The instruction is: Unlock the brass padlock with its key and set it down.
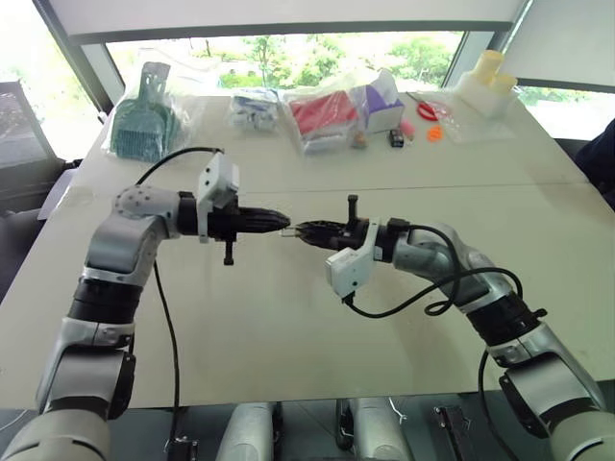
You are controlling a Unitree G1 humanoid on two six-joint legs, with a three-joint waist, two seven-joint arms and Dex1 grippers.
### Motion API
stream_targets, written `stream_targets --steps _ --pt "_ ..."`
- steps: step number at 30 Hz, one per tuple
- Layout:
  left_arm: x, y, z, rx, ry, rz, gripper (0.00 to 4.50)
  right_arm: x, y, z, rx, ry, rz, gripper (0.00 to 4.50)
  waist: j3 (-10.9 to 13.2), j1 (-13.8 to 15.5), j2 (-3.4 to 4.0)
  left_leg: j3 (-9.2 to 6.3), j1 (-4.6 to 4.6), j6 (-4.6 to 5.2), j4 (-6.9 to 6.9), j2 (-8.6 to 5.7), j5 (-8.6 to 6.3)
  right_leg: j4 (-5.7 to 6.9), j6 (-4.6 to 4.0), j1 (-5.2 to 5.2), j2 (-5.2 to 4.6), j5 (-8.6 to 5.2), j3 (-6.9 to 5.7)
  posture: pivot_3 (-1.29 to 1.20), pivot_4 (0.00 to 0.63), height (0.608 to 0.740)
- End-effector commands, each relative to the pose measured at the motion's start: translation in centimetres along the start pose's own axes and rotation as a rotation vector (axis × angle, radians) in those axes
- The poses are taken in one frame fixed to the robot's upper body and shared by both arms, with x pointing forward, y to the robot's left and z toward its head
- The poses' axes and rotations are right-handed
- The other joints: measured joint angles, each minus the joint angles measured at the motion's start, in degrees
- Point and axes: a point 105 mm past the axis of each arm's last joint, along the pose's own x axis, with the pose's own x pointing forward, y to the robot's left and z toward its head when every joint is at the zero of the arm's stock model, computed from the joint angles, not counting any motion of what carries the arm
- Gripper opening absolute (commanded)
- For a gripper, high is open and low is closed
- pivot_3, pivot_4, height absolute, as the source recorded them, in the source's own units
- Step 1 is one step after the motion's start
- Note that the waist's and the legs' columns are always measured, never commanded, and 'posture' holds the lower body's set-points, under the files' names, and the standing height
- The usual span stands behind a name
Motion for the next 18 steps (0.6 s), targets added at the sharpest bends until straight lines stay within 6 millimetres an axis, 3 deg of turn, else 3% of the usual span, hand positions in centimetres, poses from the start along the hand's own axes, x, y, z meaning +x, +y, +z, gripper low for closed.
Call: stream_targets --steps 1,8,18 --pt "0.1 -0.7 0.1 0.033 0.022 -0.027 0.02 -0.4 -1.5 0.6 -0.024 -0.018 -0.054 0.00 0.0 0.0 0.00 0.00 0.00 0.00 0.00 0.00 0.00 0.00 0.00 0.00 0.00 0.00 0.00 0.00 0.150 0.740" --pt "0.8 -0.3 -1.6 0.065 0.070 -0.002 0.02 -0.5 -1.6 0.7 -0.025 -0.016 -0.054 0.00 0.0 0.2 0.00 0.01 0.00 0.00 0.00 0.00 0.00 0.00 0.00 0.00 0.00 0.00 0.00 0.00 0.150 0.740" --pt "1.3 1.4 -2.2 0.060 0.050 0.070 0.02 -0.4 -1.6 1.0 -0.023 -0.022 -0.054 0.00 0.0 0.2 0.00 0.03 0.01 0.00 0.00 -0.01 0.00 0.01 0.00 0.00 0.00 0.00 0.00 0.00 0.150 0.740"
